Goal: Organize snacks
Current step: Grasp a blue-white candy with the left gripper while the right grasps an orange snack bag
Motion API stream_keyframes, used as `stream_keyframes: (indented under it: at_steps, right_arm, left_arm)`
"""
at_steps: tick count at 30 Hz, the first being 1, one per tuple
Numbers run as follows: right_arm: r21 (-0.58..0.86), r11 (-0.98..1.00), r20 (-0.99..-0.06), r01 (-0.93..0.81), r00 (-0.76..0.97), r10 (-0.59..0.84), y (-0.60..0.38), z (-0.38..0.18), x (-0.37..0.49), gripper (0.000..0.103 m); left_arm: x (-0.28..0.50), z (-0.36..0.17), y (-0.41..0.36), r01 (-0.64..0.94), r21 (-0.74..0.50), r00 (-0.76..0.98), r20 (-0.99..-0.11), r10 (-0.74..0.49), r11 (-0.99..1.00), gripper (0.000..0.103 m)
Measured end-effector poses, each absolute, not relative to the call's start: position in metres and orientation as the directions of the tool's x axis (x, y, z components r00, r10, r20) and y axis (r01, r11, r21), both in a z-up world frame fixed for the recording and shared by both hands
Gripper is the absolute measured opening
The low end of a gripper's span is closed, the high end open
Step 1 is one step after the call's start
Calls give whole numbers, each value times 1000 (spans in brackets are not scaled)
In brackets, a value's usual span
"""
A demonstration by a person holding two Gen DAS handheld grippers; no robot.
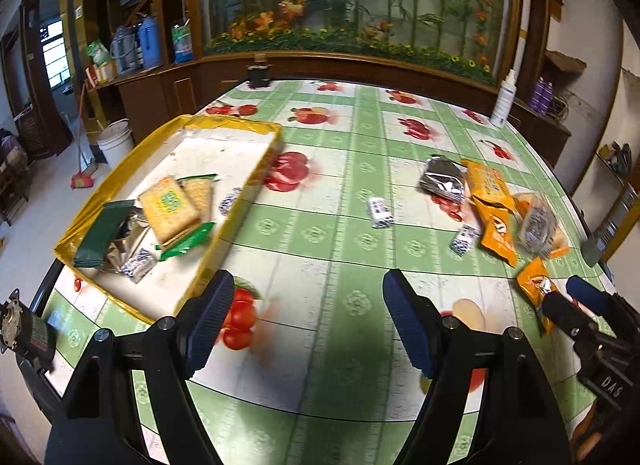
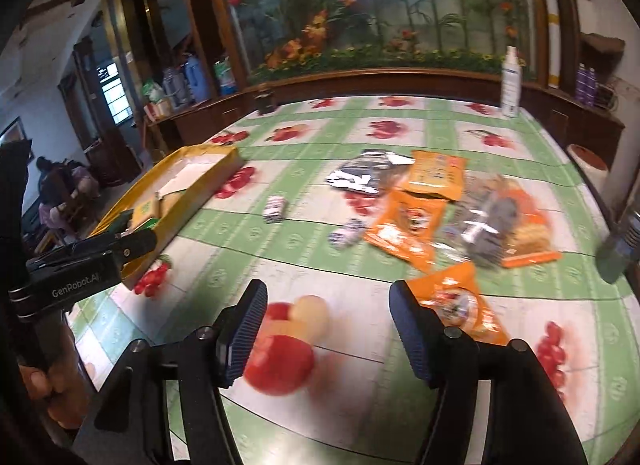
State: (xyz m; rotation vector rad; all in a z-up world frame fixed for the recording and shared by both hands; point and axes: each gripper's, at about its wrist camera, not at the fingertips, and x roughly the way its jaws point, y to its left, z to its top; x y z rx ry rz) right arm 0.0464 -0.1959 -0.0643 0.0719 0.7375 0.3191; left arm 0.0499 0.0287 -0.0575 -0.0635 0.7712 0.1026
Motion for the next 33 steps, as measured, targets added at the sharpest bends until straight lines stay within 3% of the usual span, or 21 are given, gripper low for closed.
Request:
stream_keyframes:
  at_steps: [11, 33]
  right_arm:
    - [187, 968, -665, -170, 703, 252, -256, -72, 41, 68]
    - [143, 968, -758, -207, 606, 241, -248, -105, 84, 69]
  left_arm:
    - [51, -61, -26, 4, 8, 702, -712, 3, 1000, 77]
    - [115, -80, -76, 187, 20, 628, -771, -104, 982, 76]
